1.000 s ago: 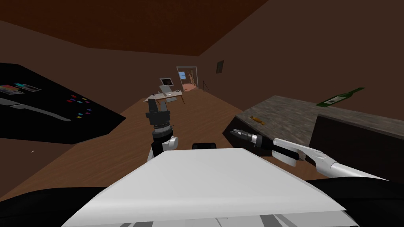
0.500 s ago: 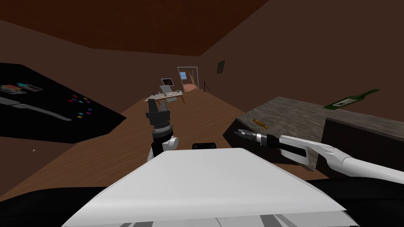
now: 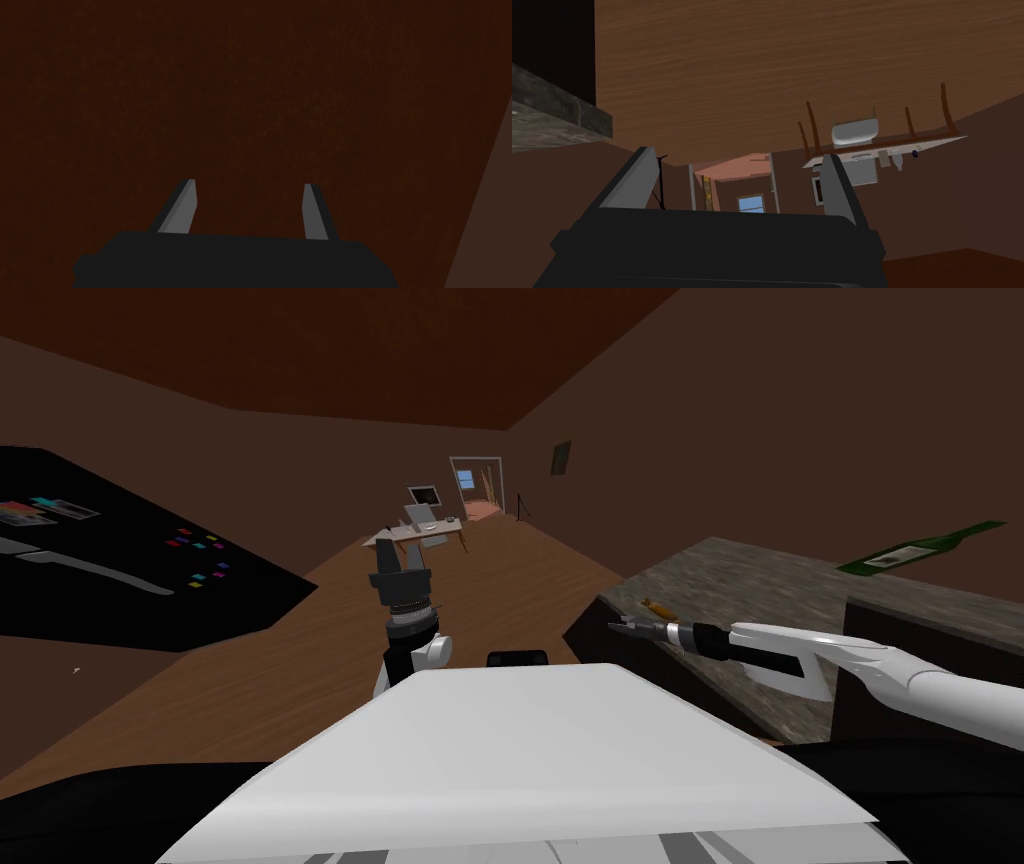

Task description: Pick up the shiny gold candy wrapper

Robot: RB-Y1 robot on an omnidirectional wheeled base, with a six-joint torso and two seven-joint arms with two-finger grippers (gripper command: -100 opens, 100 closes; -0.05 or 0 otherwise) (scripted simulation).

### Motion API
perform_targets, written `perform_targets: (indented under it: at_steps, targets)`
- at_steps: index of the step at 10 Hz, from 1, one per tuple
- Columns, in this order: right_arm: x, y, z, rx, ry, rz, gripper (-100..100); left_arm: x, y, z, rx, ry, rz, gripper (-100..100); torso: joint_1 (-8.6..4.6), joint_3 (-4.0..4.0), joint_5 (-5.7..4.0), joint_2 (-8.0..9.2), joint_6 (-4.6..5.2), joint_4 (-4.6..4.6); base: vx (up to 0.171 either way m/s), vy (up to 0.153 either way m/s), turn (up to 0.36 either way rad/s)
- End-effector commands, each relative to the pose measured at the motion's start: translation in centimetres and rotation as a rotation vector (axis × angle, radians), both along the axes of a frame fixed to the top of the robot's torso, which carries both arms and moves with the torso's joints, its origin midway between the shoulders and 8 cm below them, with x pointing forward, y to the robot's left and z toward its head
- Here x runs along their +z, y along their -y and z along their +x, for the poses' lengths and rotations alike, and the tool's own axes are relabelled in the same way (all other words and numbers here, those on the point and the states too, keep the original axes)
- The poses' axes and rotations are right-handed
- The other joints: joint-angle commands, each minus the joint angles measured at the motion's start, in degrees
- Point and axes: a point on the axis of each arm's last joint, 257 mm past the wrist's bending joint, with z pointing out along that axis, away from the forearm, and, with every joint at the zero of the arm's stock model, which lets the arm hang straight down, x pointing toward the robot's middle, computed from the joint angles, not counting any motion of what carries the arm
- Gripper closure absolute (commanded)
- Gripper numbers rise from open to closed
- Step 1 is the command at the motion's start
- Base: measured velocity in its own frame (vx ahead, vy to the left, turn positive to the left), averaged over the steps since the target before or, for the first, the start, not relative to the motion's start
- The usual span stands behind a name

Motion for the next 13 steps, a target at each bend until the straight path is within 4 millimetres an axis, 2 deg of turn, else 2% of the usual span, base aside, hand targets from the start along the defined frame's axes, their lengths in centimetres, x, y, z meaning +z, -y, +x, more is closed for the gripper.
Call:
perform_targets:
  at_steps: [1,2,3,5,8,9,11,12,13]
  targets:
    - [-0.1,3.6,-0.5,-0.015,-0.035,-0.095,-100,0.0,0.0,0.0,0.000,0.000,0.000,0,0.00,0.00,0.00,0.00,0.00,0.00,0.168,-0.138,0.031]
    - [0.2,3.9,-0.3,-0.006,-0.038,-0.110,-100,0.0,0.0,0.0,0.000,0.000,0.000,0,-0.10,-0.08,-0.03,-0.15,-0.01,-0.03,0.137,-0.102,0.018]
    - [0.4,6.3,-0.8,-0.011,-0.063,-0.174,-100,0.0,0.0,0.0,0.000,0.000,0.000,0,0.00,-0.07,-0.02,-0.10,0.00,-0.03,0.138,-0.104,0.012]
    - [0.4,6.3,-0.8,-0.011,-0.063,-0.174,-100,0.0,0.0,0.0,0.000,0.000,0.000,0,0.04,-0.01,-0.02,0.00,0.00,-0.01,0.067,-0.073,0.006]
    - [0.6,12.1,-3.0,-0.030,-0.143,-0.327,-100,0.0,0.0,0.0,0.000,0.000,0.000,0,-0.03,-0.01,-0.01,-0.02,0.01,0.00,0.137,-0.135,0.007]
    - [0.6,12.1,-3.0,-0.030,-0.143,-0.327,-100,0.0,0.0,0.0,0.000,0.000,0.000,0,-0.26,-0.12,-0.07,-0.21,0.00,-0.05,0.108,-0.131,0.022]
    - [0.3,14.6,-5.3,-0.045,-0.202,-0.385,-100,0.0,0.0,0.0,0.000,0.000,0.000,0,0.07,0.07,-0.03,0.14,0.02,0.02,0.072,-0.085,-0.002]
    - [0.3,14.6,-5.3,-0.045,-0.202,-0.385,-100,0.0,0.0,0.0,0.000,0.000,0.000,0,0.04,0.09,-0.03,0.16,0.03,0.03,0.066,-0.072,-0.001]
    - [-0.2,15.3,-6.6,-0.052,-0.232,-0.399,-100,0.0,0.0,0.0,0.000,0.000,0.000,0,0.14,0.11,-0.01,0.21,0.01,0.04,0.059,-0.052,0.002]
